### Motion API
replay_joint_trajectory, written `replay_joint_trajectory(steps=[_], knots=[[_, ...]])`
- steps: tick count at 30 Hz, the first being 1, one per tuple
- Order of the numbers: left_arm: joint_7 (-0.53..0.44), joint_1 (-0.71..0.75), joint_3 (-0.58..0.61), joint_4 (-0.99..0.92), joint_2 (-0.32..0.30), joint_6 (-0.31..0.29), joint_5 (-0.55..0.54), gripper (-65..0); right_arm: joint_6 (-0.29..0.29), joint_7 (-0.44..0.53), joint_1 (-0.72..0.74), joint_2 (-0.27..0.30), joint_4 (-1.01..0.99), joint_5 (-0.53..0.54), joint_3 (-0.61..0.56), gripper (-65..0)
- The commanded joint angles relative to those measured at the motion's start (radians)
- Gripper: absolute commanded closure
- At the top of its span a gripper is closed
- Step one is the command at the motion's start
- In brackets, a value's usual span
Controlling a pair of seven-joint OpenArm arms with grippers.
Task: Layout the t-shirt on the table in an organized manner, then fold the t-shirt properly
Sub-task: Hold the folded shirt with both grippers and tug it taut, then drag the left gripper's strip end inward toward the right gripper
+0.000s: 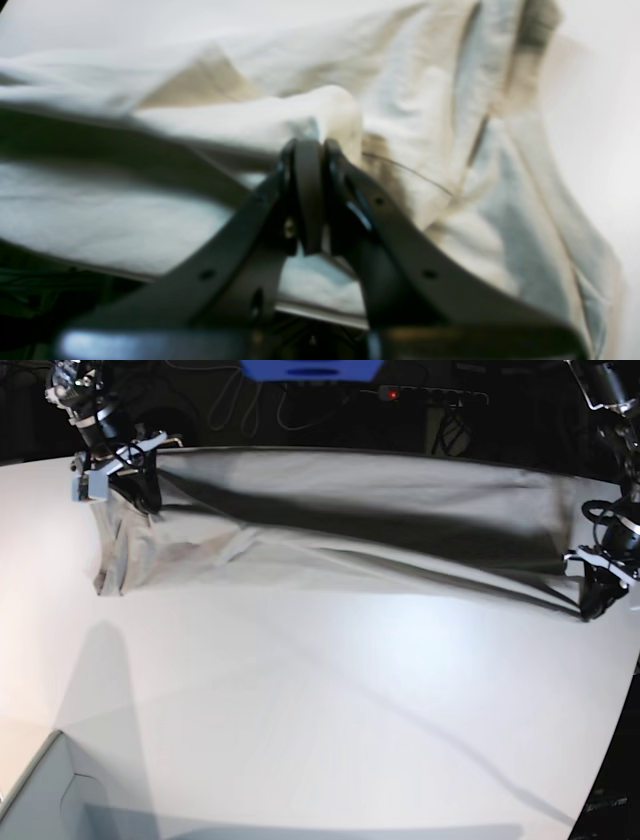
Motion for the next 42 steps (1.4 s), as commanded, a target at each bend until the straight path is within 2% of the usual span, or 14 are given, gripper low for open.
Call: replay_joint_trajectory(steps=[1,11,30,37,39,41,42], knots=[[-0.031,-0.015,-0.003,0.011,-0.021,0.004,-0.018,-0.2,0.014,0.027,-0.006,0.008,0.009,0.013,0.003,0.0],[-0.032,-0.041,-0.001,-0.111,-0.044,0.004,-0.020,-0.2,0.014,0.024,-0.002,0.014,0.009,0.013,0.009,0.0],[-0.034,0.090,0.000,-0.176,-0.038,0.004,-0.021,-0.5,0.014,0.024,-0.006,0.014,0.009,0.013,0.009,0.0],[-0.032,0.125,0.109,-0.171,-0.045,0.004,-0.020,-0.8,0.014,0.024,-0.006,0.016,0.009,0.013,0.009,0.0],[-0.031,0.128,0.112,-0.167,-0.045,0.004,-0.020,-4.4,0.014,0.024,-0.006,0.016,0.009,0.013,0.009,0.0],[-0.031,0.144,0.108,-0.165,-0.045,0.004,-0.020,-13.3,0.014,0.024,-0.006,0.016,0.009,0.013,0.009,0.0],[-0.031,0.154,0.106,-0.162,-0.045,0.004,-0.020,-19.7,0.014,0.024,-0.006,0.016,0.009,0.013,0.009,0.0]])
